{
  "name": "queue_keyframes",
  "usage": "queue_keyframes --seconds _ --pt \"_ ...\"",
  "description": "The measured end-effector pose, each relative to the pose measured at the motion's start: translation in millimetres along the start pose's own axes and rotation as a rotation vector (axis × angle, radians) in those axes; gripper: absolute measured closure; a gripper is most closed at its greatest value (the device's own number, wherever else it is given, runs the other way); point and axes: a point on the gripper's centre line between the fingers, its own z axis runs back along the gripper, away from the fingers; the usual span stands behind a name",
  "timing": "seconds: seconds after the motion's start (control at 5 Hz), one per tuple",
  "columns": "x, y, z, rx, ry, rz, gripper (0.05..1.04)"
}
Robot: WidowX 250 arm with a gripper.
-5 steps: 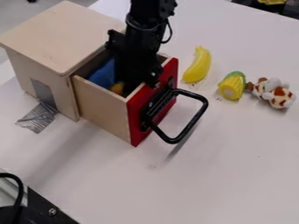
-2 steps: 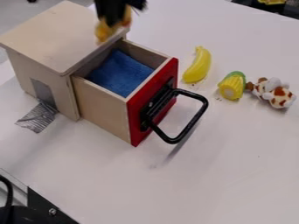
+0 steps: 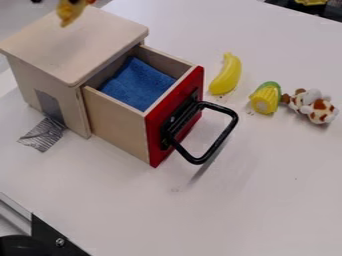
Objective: Take the yellow thing out of the drawer and put it on top of the drawer
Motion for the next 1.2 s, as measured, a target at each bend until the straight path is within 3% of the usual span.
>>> queue_keyframes --seconds 0.2,0.4,0.8,1.0,1.2 --pt "-1.1 7.8 -14.9 0.020 0.047 -0.014 0.987" --pt "0.7 7.5 -21.4 0.019 0.054 -0.040 0.802" --pt "6.1 1.0 -12.5 0.014 0.045 -0.022 0.212" --pt "2.4 -9.2 11.6 -0.012 0.000 -0.008 0.070" --pt "2.2 -15.7 20.6 -0.044 -0.025 0.009 0.079"
